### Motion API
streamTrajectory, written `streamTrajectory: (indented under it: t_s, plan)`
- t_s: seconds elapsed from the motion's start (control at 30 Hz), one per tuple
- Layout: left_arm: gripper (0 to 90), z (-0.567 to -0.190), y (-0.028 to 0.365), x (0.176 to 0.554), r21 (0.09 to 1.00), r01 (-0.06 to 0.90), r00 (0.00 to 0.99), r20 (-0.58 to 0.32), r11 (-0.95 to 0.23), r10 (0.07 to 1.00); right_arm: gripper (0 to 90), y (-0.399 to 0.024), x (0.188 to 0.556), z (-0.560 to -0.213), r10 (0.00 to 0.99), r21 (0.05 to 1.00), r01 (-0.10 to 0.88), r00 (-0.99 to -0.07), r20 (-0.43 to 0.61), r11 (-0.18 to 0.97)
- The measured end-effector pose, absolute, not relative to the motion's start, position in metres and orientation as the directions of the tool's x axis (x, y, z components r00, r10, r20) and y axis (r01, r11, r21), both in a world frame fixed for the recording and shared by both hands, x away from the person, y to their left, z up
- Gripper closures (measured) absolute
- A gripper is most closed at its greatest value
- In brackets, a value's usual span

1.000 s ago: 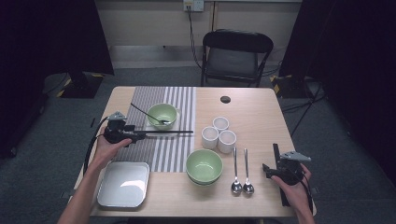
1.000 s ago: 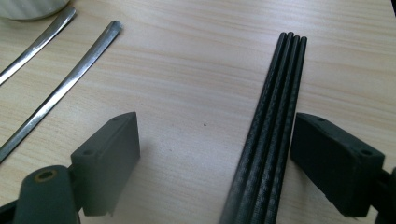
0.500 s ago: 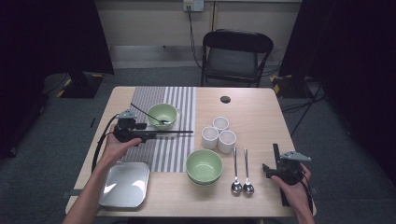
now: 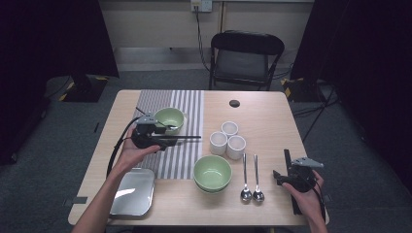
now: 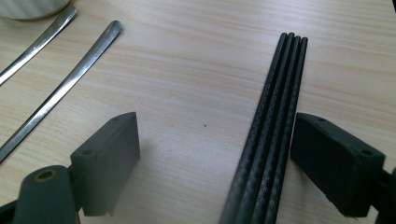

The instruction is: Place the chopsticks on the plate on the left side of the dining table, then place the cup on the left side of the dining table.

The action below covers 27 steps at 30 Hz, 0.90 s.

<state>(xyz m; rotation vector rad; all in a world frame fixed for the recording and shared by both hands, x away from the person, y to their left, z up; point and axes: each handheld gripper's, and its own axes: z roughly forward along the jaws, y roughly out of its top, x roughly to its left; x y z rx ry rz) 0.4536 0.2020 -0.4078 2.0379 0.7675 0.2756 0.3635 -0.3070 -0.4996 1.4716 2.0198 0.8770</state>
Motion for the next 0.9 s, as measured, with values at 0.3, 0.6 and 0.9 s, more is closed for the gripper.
streamTrajectory:
  t_s: [0.3, 0.6, 0.9]
  plan:
    - [26.1, -0.406, 0.17, 0.451, 0.821, 0.377, 0.823, -0.085, -0.429, 0.561, 14.9, -0.307, 0.364, -0.5, 0.953, 0.739, 0.639, -0.302, -0.015, 0.214]
    - [27.9, -0.401, 0.141, 0.453, 0.838, 0.356, 0.853, -0.109, -0.414, 0.511, 14.8, -0.307, 0.364, -0.5, 0.953, 0.739, 0.639, -0.304, -0.016, 0.216]
    - [30.3, -0.394, 0.115, 0.457, 0.83, 0.331, 0.865, -0.076, -0.449, 0.496, 14.8, -0.307, 0.364, -0.5, 0.953, 0.738, 0.639, -0.304, -0.015, 0.215]
